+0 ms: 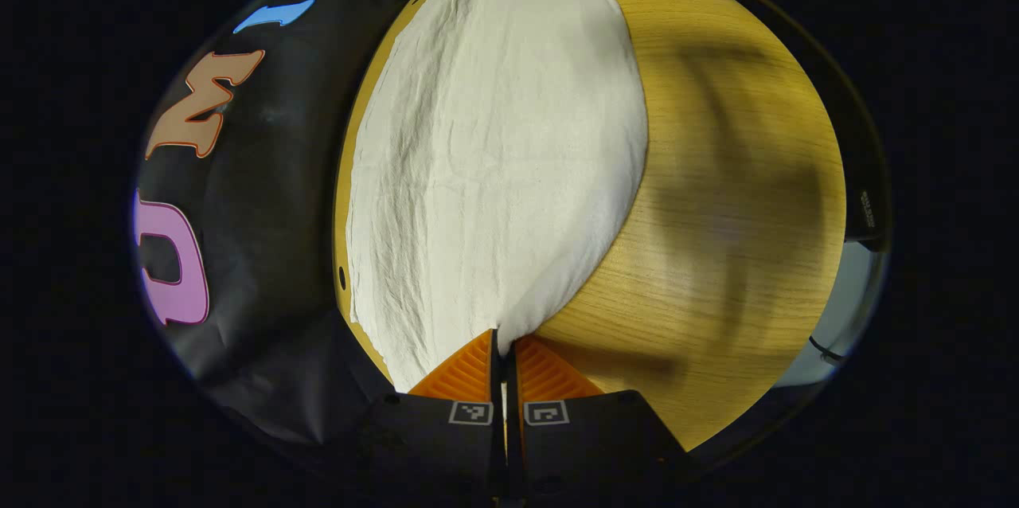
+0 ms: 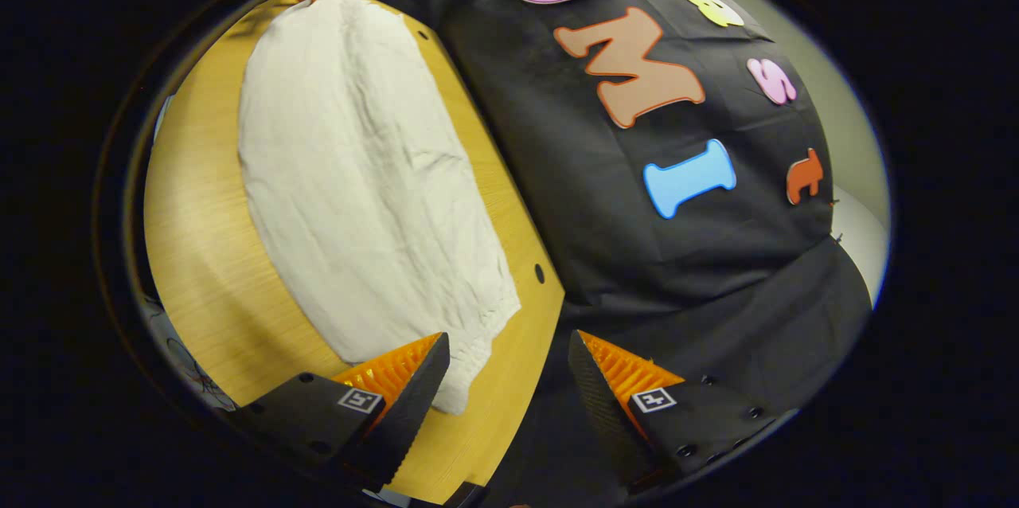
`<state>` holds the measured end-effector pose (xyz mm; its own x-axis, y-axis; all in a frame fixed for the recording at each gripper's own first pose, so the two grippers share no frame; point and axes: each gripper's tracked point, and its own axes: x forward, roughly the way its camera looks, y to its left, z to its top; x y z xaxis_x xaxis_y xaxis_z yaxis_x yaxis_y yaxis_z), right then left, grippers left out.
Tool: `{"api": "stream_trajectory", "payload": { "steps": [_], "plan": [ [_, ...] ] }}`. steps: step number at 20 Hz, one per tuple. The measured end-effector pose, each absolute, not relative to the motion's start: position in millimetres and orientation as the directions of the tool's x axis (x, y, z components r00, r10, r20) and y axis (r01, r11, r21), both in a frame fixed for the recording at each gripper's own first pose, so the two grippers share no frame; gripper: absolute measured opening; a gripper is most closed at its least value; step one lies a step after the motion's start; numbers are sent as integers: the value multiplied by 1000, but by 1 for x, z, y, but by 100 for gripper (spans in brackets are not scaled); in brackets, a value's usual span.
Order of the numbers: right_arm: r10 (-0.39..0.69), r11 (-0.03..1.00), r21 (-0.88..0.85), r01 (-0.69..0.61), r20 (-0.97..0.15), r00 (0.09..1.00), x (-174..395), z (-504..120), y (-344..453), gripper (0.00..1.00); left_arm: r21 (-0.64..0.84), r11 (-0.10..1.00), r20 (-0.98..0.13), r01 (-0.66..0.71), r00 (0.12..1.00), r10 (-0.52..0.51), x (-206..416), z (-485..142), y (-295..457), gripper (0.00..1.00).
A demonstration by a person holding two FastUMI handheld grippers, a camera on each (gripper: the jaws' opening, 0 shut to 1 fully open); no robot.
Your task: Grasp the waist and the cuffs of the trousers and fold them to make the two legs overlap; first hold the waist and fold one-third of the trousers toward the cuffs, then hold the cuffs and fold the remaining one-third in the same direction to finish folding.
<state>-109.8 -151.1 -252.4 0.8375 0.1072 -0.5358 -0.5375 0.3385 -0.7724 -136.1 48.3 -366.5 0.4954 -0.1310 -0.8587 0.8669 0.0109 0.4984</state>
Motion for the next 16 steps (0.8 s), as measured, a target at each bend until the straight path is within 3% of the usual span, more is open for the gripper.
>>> {"api": "stream_trajectory", "payload": {
  "steps": [6,11,16],
  "plan": [
    [99,240,-680,-693,-693,714,-138,-308,-160,98,522,22,-845,853,520,-126,-136,-367,49,0],
    [123,164,-645,-746,-738,664,-144,-331,-154,98,520,9,-848,854,518,-112,-137,-368,49,0],
    [130,149,-662,-735,-723,678,-129,-337,-153,93,516,9,-853,857,514,-94,-137,-367,49,0]
  ]
}}
